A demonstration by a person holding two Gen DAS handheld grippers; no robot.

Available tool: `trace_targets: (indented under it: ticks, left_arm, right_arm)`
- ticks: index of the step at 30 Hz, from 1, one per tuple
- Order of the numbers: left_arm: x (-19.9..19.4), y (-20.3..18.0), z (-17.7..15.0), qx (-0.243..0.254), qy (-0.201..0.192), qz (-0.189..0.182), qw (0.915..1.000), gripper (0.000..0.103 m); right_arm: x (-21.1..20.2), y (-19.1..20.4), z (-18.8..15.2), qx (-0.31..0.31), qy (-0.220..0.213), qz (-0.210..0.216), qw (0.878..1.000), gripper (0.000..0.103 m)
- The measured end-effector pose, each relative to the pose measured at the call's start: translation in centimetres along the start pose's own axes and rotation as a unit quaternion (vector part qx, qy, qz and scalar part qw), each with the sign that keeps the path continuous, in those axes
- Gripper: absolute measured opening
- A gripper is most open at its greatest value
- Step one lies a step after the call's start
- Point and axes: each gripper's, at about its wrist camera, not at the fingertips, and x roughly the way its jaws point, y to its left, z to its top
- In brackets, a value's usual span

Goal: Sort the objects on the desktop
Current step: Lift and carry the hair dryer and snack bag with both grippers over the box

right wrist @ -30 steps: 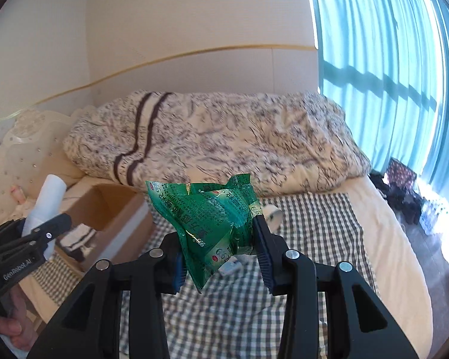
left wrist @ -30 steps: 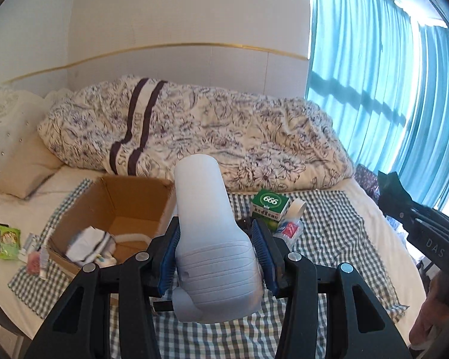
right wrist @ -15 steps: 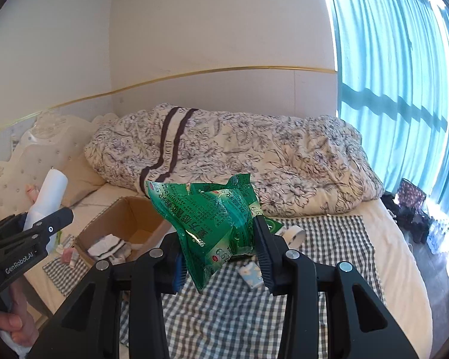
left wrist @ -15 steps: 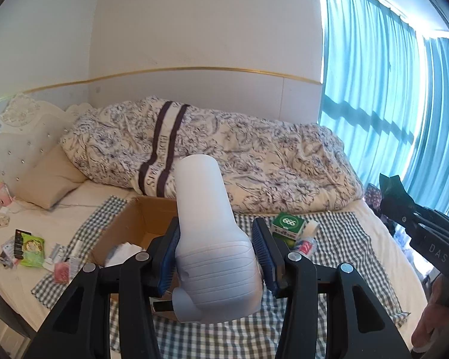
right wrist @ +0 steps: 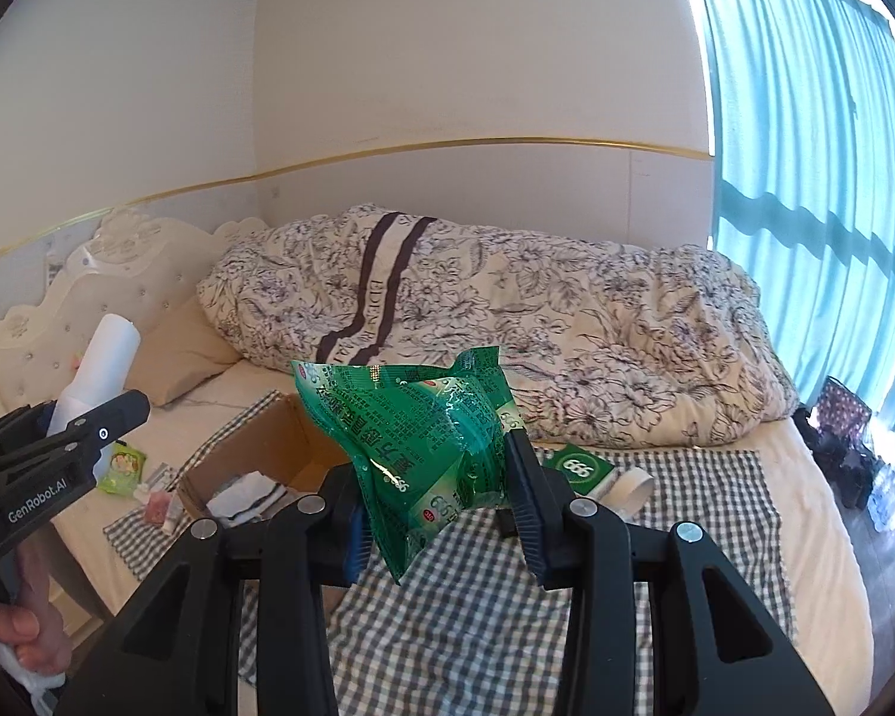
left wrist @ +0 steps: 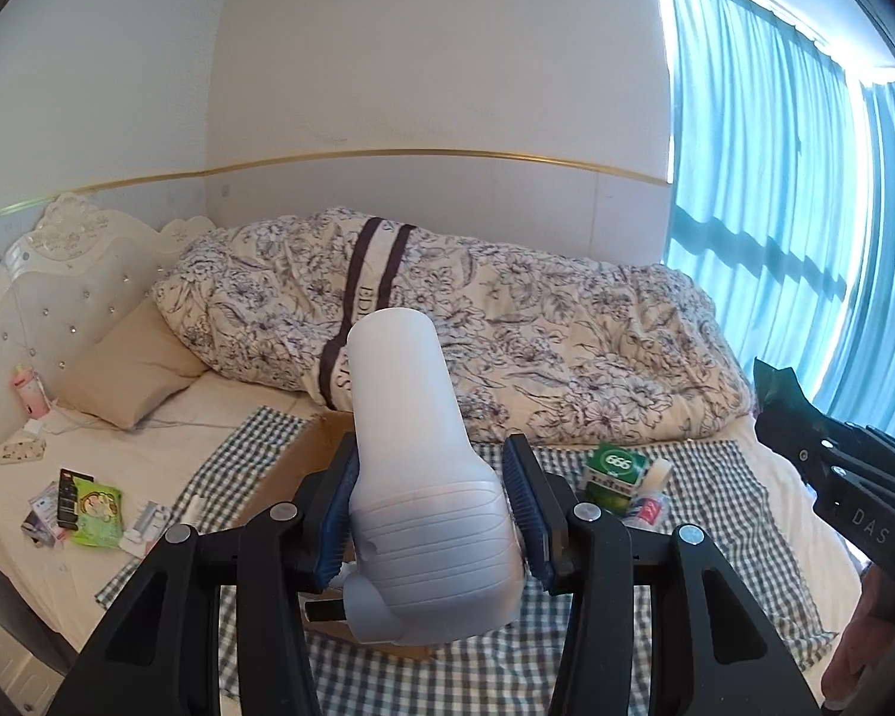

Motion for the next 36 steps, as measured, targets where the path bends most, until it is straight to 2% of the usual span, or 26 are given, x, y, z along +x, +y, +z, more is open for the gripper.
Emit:
trace_targets:
  ticks: [6, 16, 25, 32, 36]
  left_arm:
    - [1.0, 3.3, 0.6, -0.017, -0.005, 0.019, 0.9997, 0.048]
    - [5.2, 7.6, 0.5, -0.028, 0.016, 0.037, 0.9988, 0.048]
    - [10.0, 10.1, -1.1, -0.038, 0.052, 0.038, 0.9972, 0.048]
    - [13.7, 10.9, -2.4, -0.026, 0.081, 0.031, 0.9959, 0.048]
    - [15.7, 11.4, -3.3, -0.028, 0.096, 0.028, 0.9946, 0.048]
  right_arm:
    - [2.2, 2.5, 0.7, -0.016, 0.002, 0.019, 1.000, 0.039]
    - [7.0, 6.7, 1.3, -0.038, 0.014, 0.049, 0.998, 0.039]
    - [12.6, 9.4, 0.0, -0.050, 0.045, 0.070, 0.995, 0.039]
    - [16.6, 11.3, -1.6, -0.059, 0.060, 0.086, 0.993, 0.039]
    - [19.5, 12.2, -2.7, -0.064, 0.082, 0.095, 0.990, 0.039]
